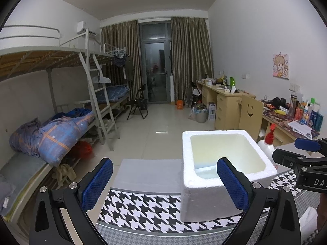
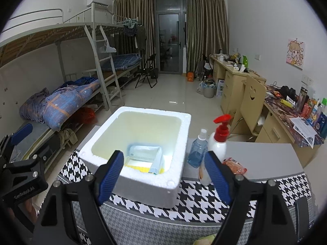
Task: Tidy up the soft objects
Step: 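Withdraw both tools from the box back toward the remaining table items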
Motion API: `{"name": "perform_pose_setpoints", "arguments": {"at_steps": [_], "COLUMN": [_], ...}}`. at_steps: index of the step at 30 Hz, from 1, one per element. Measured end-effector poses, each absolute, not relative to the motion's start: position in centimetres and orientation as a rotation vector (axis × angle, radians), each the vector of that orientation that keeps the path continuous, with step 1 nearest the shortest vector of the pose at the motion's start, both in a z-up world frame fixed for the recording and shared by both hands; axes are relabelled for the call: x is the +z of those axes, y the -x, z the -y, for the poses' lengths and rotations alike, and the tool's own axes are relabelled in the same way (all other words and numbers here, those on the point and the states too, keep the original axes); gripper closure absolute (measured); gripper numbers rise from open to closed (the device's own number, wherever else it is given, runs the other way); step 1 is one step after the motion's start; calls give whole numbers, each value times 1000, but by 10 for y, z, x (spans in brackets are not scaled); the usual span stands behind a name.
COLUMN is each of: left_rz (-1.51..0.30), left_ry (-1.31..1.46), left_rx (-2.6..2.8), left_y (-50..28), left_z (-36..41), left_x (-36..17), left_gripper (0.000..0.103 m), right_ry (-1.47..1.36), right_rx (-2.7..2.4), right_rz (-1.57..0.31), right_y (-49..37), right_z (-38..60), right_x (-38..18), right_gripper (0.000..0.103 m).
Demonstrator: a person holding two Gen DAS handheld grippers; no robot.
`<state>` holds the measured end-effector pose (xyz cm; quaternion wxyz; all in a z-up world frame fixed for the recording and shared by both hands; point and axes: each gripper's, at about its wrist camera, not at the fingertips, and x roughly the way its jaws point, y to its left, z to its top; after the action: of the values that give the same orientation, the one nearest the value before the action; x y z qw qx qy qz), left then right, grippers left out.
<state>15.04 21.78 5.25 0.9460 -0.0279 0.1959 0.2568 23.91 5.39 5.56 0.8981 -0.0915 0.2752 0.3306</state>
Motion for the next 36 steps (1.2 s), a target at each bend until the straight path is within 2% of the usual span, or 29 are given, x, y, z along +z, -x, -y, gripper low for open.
{"name": "perform_pose_setpoints", "arguments": {"at_steps": [36], "left_rz": [-344], "left_ry": [1], "left_rx": [435], "left_y": [-118], "left_z": [-136], "left_x": [82], "left_gripper": [1], "right_ry": [161], "right_rx": [598], "right_rz": [-467], "right_y": [-192], "right_z": [36], "right_x": [79], "right_gripper": [18]}}
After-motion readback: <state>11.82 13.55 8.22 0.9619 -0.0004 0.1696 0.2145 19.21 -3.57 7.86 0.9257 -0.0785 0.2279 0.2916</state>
